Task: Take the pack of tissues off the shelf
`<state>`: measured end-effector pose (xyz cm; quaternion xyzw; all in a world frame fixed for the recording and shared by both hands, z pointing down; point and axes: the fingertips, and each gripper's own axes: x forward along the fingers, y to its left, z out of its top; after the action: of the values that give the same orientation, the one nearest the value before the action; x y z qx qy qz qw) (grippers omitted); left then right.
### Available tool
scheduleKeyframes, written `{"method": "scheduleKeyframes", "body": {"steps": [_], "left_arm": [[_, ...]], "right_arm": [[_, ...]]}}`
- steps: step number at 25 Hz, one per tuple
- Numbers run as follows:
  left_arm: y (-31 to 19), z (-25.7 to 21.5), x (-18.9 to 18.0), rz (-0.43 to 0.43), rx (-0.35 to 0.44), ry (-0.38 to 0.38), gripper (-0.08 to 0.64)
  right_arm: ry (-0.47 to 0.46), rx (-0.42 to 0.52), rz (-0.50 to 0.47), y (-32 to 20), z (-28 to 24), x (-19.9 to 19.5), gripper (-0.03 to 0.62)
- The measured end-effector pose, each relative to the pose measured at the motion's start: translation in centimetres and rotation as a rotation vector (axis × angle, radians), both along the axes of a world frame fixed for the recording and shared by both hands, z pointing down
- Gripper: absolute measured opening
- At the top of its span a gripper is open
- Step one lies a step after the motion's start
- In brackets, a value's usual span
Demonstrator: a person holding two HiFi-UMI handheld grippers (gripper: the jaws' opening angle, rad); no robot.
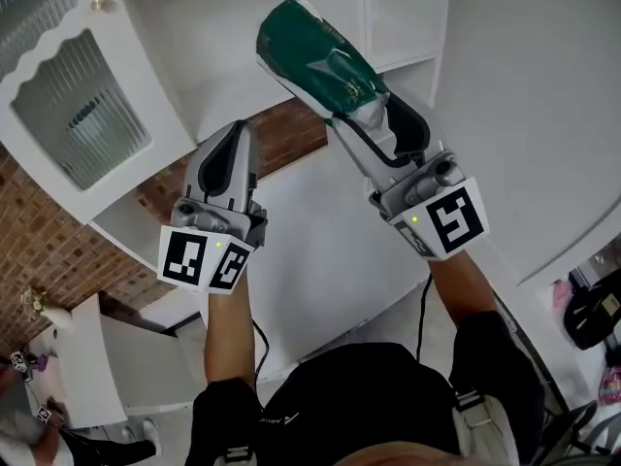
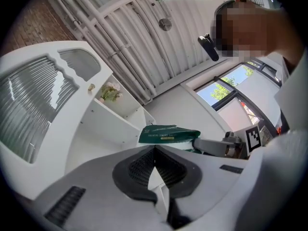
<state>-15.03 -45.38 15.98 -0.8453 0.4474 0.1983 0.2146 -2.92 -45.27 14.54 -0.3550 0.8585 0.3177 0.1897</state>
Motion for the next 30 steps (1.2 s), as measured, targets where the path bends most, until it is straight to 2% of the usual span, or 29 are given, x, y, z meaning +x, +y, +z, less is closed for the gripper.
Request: {"method": "scheduleKeyframes", "body": {"steps": [6, 11, 30], "left_arm": [[0.3, 3.1, -0.2, -0.008, -0.046, 0.016, -0.002], [0.5, 4.4, -0.1, -0.017, -0.057, 0.001, -0.002], [0.1, 4.5, -0.2, -0.043, -0.076, 0.012, -0.002]], "right_arm": [[-0.020, -0.079, -0.031, -0.9, 4.0, 0.3, 0.230], [-0.001, -0.086, -0.044, -0.9, 6.1, -0.4, 0.225], [0.007, -0.097, -0.071, -1.0, 6.5, -0.2, 0.224]]}}
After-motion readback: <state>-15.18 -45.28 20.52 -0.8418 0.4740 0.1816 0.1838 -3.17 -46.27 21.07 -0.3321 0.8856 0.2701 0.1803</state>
